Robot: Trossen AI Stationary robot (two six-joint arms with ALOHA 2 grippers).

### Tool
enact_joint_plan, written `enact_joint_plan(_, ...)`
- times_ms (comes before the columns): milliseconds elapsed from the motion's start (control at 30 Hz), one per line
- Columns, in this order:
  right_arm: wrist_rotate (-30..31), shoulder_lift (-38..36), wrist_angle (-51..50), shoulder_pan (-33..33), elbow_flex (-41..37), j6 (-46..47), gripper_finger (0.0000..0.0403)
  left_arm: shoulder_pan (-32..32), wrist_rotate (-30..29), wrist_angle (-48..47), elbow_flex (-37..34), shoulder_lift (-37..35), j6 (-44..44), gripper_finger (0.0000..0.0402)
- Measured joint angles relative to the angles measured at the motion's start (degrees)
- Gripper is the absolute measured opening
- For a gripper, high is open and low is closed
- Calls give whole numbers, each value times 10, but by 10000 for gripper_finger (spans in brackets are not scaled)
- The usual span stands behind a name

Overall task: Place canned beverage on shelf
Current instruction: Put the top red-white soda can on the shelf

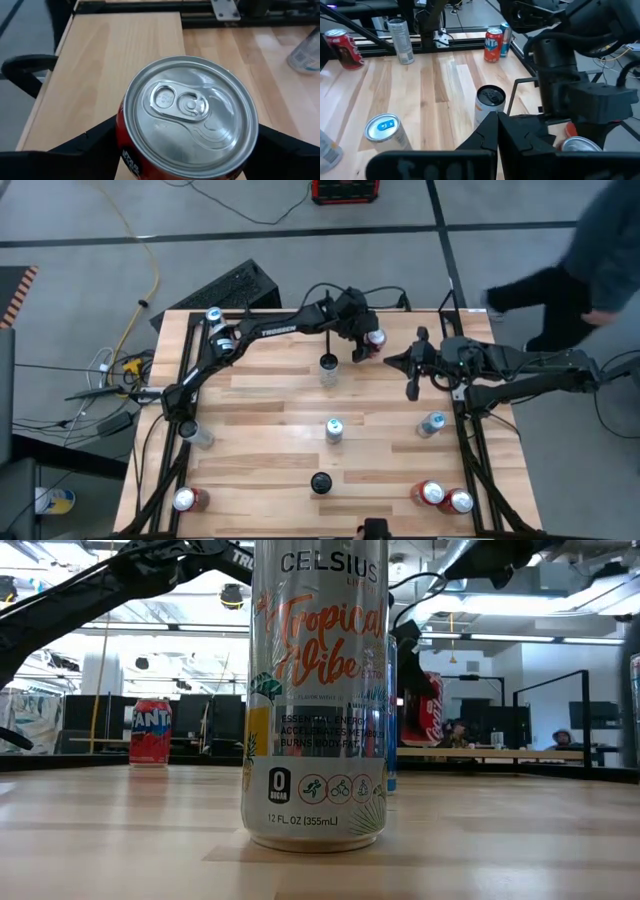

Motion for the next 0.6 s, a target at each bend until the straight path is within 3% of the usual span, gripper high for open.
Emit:
enact_joint_plan(167, 0, 0, -1, -2, 0, 2, 28, -1, -16, 2, 0, 4, 1, 348)
enact_joint_plan(433, 0, 0, -15, -2, 0, 11, 28, -1, -12, -6, 0, -15, 1, 353)
enact_joint_plan(600, 0, 0, -15, -2, 0, 12, 28, -3, 30, -15, 0, -58, -18, 354)
